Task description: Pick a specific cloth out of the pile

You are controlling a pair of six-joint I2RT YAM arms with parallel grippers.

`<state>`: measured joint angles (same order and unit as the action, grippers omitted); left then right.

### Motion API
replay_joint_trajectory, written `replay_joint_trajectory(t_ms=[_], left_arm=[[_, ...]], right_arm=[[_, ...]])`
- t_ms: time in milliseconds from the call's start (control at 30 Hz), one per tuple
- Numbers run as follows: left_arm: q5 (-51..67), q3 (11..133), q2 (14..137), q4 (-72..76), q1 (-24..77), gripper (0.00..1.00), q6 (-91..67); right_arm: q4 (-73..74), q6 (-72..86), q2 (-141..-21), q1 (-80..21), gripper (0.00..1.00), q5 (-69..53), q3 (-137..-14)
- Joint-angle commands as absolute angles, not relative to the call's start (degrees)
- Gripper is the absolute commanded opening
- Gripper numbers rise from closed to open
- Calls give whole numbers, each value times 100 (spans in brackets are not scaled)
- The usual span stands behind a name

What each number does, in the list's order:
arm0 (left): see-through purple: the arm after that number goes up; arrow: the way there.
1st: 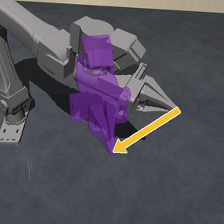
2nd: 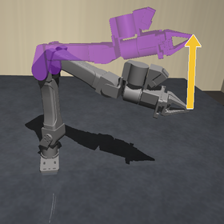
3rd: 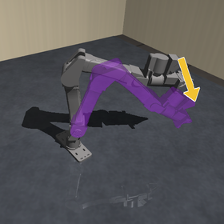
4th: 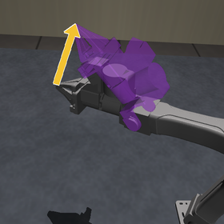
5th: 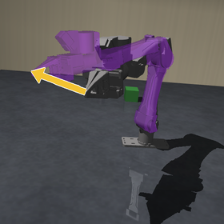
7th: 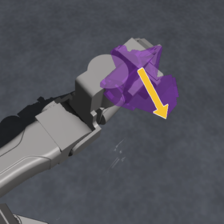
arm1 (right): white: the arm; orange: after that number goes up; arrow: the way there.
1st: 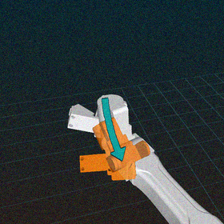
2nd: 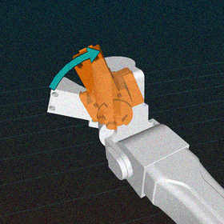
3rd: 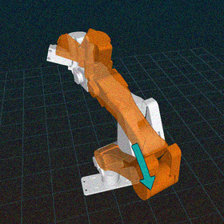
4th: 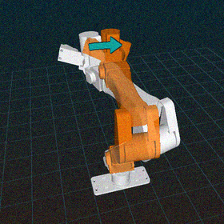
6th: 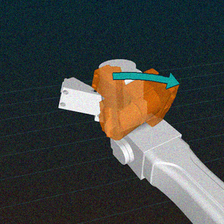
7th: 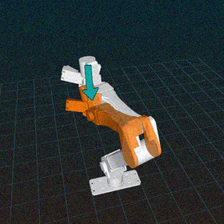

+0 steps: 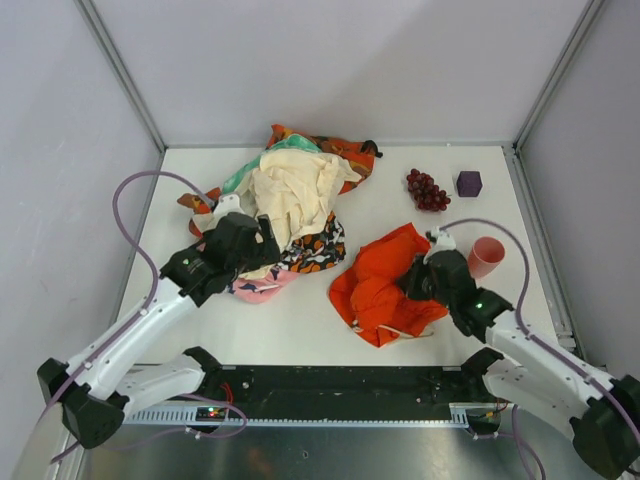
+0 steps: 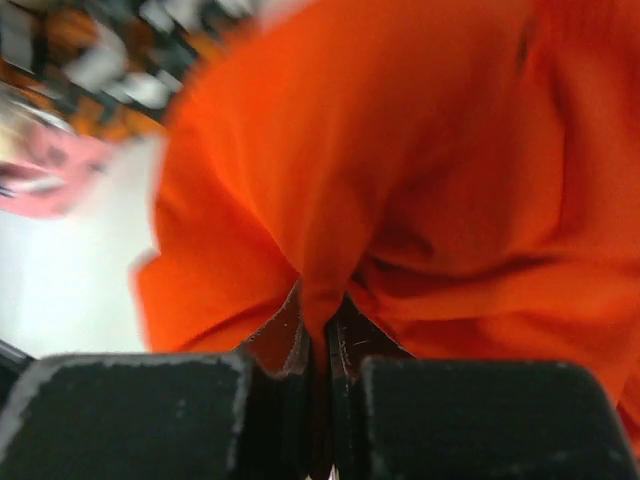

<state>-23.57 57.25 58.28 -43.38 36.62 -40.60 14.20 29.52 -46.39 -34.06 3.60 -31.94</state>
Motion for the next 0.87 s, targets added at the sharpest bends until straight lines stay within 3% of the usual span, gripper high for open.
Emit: replay_joint_trajectory(t_ms=[0, 100, 200, 267, 567, 833], left_arm=[[-2371, 5408, 5412, -4285, 3699, 100, -4334], [-2298, 5291, 5164, -4285, 3693, 100, -4332], [-2194, 5261, 4899, -4284, 3697, 100, -4270], [-2170, 5264, 4716, -4281, 3699, 100, -4236], [-2059, 5501, 4220, -4294, 3688, 100, -3992], [-2041, 5307, 3922, -4316, 3699, 100, -4020]], right_arm=[[416, 4012, -4949, -3438, 6, 150, -2336], [375, 3767, -5146, -3436, 22, -233, -2240], [729, 3400, -4806, -3423, 81, -274, -2631], [1013, 3216, -4372, -3400, 95, -137, -3022], [1605, 2373, -2628, -3195, 99, 1063, -3942], [2019, 2171, -2333, -3050, 99, 2021, -3998]])
